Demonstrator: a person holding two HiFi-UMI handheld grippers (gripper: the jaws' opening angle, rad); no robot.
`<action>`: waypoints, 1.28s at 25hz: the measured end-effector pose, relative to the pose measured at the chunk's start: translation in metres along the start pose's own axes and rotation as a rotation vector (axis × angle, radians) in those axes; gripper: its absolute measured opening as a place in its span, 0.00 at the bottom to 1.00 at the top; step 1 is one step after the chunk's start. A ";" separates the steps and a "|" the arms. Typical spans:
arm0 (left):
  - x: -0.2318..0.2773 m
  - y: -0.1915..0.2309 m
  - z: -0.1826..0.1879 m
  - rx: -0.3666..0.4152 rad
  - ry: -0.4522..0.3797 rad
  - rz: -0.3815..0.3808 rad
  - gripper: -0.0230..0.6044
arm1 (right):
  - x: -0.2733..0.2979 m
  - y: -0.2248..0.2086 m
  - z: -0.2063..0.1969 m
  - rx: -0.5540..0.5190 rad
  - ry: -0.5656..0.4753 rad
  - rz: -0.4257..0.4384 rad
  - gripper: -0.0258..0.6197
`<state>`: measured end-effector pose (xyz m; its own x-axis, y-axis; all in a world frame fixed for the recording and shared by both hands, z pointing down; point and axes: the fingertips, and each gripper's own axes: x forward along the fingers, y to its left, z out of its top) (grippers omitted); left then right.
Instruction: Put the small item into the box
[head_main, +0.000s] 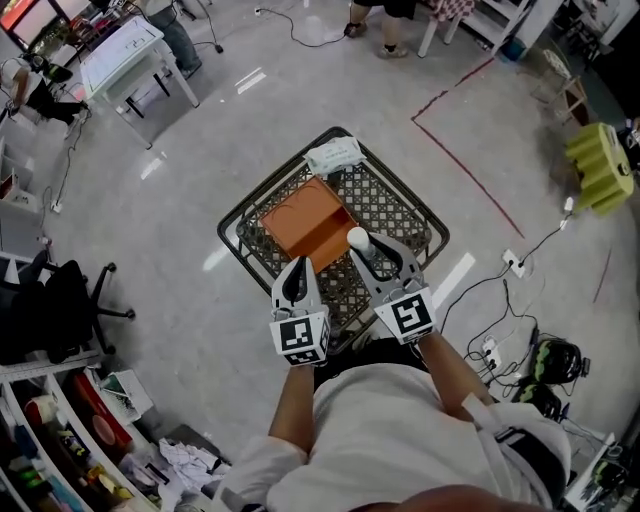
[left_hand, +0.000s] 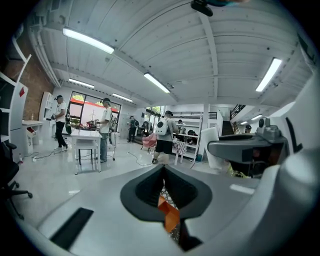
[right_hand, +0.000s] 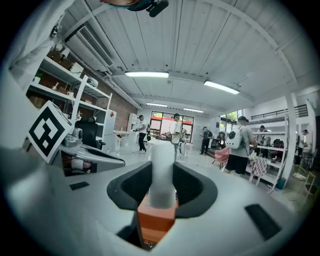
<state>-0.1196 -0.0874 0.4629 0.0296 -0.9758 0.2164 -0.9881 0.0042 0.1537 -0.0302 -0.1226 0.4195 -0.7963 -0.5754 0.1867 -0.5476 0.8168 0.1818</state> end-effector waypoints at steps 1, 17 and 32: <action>0.004 0.007 0.000 -0.008 -0.001 0.001 0.05 | 0.007 0.001 0.000 -0.013 0.011 0.006 0.23; 0.022 0.057 -0.038 -0.101 0.072 0.131 0.05 | 0.078 0.020 -0.033 -0.047 0.088 0.218 0.23; 0.053 0.043 -0.097 -0.175 0.207 0.262 0.05 | 0.112 -0.005 -0.102 -0.091 0.173 0.435 0.23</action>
<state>-0.1463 -0.1176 0.5742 -0.1738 -0.8720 0.4577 -0.9260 0.3029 0.2254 -0.0907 -0.1957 0.5383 -0.8876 -0.1861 0.4213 -0.1422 0.9808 0.1337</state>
